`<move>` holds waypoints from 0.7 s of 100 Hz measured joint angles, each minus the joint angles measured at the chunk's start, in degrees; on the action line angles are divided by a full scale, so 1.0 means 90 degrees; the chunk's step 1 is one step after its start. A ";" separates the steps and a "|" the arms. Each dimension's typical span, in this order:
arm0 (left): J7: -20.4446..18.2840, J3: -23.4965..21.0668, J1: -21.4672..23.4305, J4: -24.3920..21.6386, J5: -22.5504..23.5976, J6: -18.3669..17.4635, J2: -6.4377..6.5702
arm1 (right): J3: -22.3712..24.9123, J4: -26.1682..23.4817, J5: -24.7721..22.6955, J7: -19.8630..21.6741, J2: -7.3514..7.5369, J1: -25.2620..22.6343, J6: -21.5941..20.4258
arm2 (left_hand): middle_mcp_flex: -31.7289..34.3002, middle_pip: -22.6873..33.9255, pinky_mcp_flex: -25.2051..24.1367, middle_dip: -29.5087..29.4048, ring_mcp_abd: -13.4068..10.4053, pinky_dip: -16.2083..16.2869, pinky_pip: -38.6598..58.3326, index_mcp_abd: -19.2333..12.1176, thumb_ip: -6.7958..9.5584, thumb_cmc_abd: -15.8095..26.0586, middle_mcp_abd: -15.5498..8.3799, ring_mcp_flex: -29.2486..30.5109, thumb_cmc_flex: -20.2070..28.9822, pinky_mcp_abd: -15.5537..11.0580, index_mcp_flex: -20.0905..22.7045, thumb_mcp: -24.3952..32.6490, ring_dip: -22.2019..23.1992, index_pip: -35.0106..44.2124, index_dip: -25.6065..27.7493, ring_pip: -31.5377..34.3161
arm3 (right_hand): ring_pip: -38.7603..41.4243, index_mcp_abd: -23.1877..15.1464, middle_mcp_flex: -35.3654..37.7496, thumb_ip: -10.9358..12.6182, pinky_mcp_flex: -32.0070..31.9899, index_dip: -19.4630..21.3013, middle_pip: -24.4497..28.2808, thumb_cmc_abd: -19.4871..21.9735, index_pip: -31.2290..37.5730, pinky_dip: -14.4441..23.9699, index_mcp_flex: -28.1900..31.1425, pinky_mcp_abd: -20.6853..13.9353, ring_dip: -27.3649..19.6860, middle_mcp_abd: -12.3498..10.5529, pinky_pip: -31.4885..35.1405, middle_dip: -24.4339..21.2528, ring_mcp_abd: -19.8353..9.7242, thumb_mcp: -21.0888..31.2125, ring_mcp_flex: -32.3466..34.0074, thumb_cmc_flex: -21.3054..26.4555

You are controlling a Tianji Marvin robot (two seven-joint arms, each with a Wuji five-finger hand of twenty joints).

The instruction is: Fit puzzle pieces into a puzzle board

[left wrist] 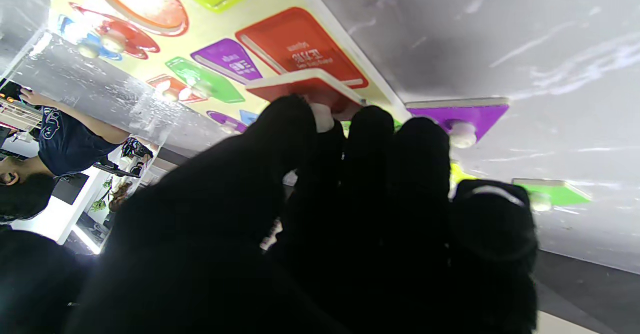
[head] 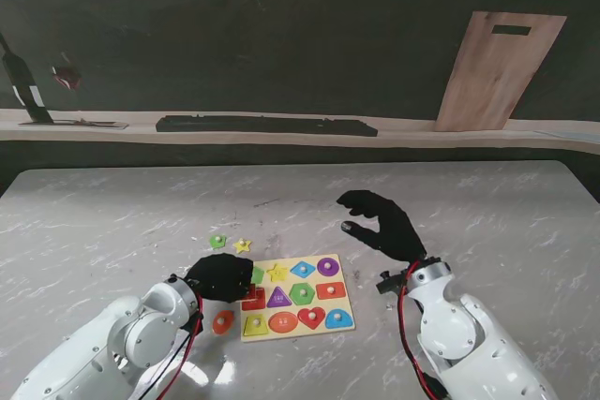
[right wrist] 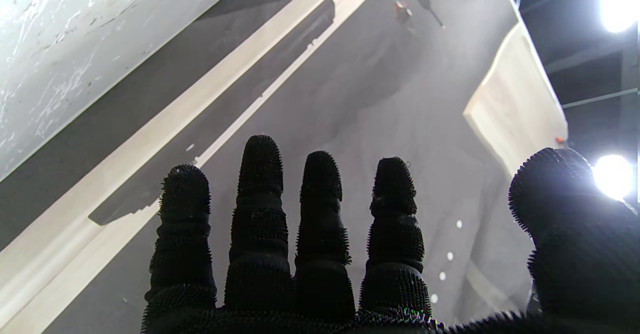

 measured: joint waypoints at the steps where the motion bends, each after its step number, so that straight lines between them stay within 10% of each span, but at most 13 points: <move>1: 0.0001 0.0012 -0.0005 0.0006 -0.0007 0.0007 -0.0001 | 0.0001 0.0000 0.0003 0.0000 0.0000 -0.0001 -0.0001 | -0.0001 0.0000 0.0000 0.0000 0.0000 0.0000 0.0000 0.0000 0.0000 0.0000 0.0000 0.0000 0.0000 0.0000 0.0000 0.0001 0.0000 0.0000 0.0000 0.0000 | 0.0000 0.0000 0.0000 0.0000 0.0000 0.0000 0.0000 0.0000 0.0000 0.0000 0.0000 0.0000 0.0000 0.0000 0.0000 0.0000 0.0000 0.0000 0.0000 0.0000; 70: -0.0089 0.0321 -0.0213 0.0285 -0.0221 -0.0076 -0.0033 | -0.0011 -0.0008 0.0047 0.0012 -0.0001 -0.0010 0.0020 | -0.0004 0.0001 -0.0011 0.0030 0.0000 0.0000 0.0001 0.0000 0.0001 0.0004 0.0002 -0.0003 0.0000 0.0000 -0.0002 0.0002 -0.0002 0.0042 0.0070 0.0002 | 0.0000 -0.0011 0.0000 0.0000 0.0000 0.0001 0.0000 0.0001 0.0000 0.0000 0.0000 0.0001 0.0000 0.0000 0.0000 0.0000 0.0000 -0.0001 0.0000 0.0000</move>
